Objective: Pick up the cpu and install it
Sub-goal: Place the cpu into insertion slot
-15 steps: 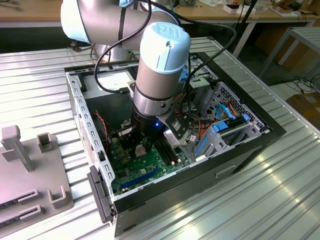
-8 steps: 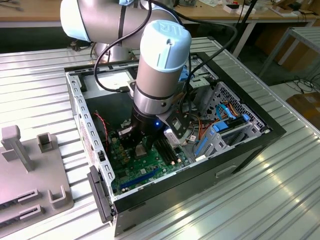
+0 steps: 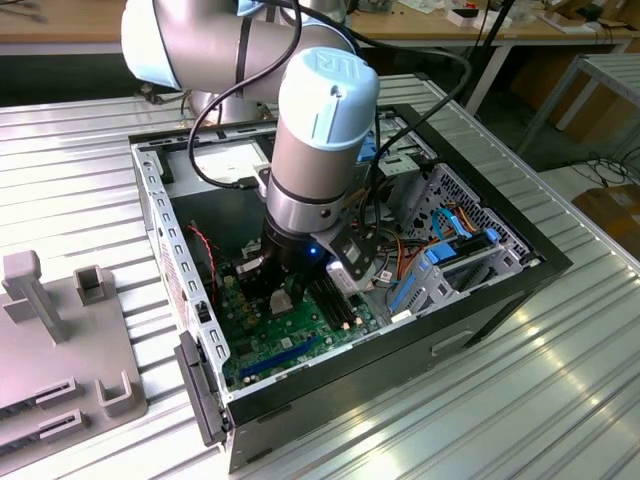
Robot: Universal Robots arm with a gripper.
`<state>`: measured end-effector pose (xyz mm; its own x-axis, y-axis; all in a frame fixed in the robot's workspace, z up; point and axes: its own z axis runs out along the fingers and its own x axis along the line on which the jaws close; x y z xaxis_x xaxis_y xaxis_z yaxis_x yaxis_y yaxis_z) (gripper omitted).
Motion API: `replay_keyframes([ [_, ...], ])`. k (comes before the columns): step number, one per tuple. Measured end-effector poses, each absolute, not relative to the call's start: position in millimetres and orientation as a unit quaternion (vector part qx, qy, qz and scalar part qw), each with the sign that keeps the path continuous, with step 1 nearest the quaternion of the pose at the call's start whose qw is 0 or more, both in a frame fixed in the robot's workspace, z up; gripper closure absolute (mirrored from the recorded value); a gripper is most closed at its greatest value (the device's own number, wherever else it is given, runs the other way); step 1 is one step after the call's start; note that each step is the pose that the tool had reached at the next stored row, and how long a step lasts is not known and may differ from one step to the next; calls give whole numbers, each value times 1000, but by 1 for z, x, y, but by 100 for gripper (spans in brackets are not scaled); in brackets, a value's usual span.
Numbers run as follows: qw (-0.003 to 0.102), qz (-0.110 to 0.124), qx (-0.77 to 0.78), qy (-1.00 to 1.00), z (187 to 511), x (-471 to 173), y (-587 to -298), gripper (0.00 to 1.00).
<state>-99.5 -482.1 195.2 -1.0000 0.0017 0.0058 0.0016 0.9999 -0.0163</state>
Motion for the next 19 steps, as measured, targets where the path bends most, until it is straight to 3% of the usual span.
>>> replay_keyframes([
  [13,2,3,0,-1000,195,-104,-483,46],
  [19,3,3,0,-1000,209,-104,-483,46],
])
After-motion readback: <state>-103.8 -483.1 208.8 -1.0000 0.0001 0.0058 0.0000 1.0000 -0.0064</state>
